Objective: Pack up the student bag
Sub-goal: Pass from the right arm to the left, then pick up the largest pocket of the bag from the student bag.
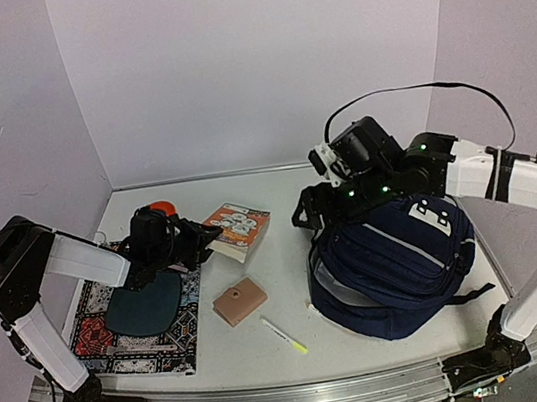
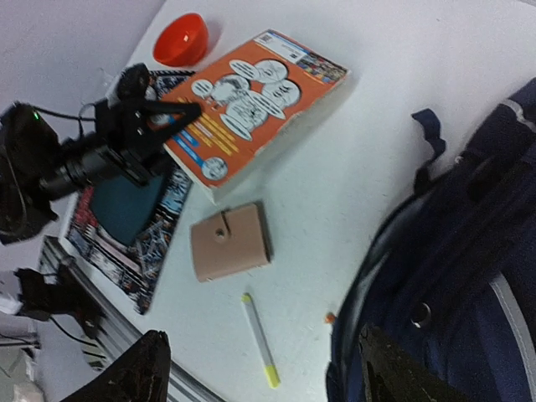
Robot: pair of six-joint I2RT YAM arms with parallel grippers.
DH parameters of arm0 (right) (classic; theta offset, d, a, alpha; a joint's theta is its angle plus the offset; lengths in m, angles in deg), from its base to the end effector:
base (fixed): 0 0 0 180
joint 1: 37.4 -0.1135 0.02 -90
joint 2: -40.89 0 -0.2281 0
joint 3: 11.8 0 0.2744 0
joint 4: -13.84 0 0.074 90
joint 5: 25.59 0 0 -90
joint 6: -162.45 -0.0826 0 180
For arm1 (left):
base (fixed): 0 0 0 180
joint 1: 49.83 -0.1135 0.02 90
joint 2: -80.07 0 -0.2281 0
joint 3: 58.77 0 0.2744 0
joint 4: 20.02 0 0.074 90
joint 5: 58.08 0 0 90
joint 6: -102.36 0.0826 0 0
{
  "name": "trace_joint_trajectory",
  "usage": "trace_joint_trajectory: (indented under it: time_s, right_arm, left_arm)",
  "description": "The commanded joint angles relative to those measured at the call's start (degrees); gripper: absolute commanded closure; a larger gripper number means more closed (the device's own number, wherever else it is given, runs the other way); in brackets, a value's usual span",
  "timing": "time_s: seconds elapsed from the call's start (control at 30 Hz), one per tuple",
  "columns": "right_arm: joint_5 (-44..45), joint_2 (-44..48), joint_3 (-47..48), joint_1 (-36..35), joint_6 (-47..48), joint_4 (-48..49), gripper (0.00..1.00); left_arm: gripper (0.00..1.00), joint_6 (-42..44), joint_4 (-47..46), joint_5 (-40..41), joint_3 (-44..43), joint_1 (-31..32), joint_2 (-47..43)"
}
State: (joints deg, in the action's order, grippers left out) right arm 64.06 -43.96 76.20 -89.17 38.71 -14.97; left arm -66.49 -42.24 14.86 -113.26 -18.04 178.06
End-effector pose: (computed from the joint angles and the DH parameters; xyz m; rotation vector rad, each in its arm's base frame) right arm 0.2562 0.3260 0.2879 -0.3413 2.1250 0.9238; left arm 0.3215 -0.2278 0.0950 -0.6903 2.1661 -1.4645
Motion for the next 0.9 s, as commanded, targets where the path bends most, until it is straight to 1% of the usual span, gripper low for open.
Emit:
trace_joint_trajectory:
  time_s: [0.0, 0.1, 0.23, 0.3, 0.47, 0.73, 0.8, 0.87]
  right_arm:
    - [15.7, 2.0, 4.6, -6.3, 7.7, -20.1, 0.20]
    - [21.7, 0.3, 6.4, -10.5, 7.5, -28.5, 0.19]
    - [27.8, -4.6, 8.4, -14.6, 5.2, -38.9, 0.18]
    - [30.5, -7.4, 9.3, -16.4, 3.8, -42.1, 0.18]
    - [34.9, -13.4, 10.2, -18.6, 2.0, -44.7, 0.18]
    - [41.9, -22.8, 11.0, -19.0, -0.6, -48.4, 0.18]
    - [43.2, -24.5, 11.0, -19.0, -0.9, -48.6, 0.19]
    - [45.0, -25.7, 11.3, -19.0, -1.5, -49.2, 0.22]
  left_arm:
    - [1.00, 2.5, -5.2, -6.0, -3.0, -1.0, -3.2]
    - [1.00, 2.9, -5.2, -8.2, -2.8, -1.8, -3.0]
    - [1.00, 3.4, -5.1, -10.2, -2.0, -2.5, -3.7]
    - [1.00, 4.0, -5.0, -11.0, -1.9, -2.8, -4.2]
    - [1.00, 5.0, -4.3, -12.0, -1.8, -3.3, -5.3]
    - [1.00, 6.3, -3.0, -12.9, -1.7, -3.8, -6.7]
    - [1.00, 6.7, -2.7, -13.2, -1.7, -3.9, -7.0]
    - [1.00, 7.0, -2.4, -13.5, -1.8, -4.0, -7.4]
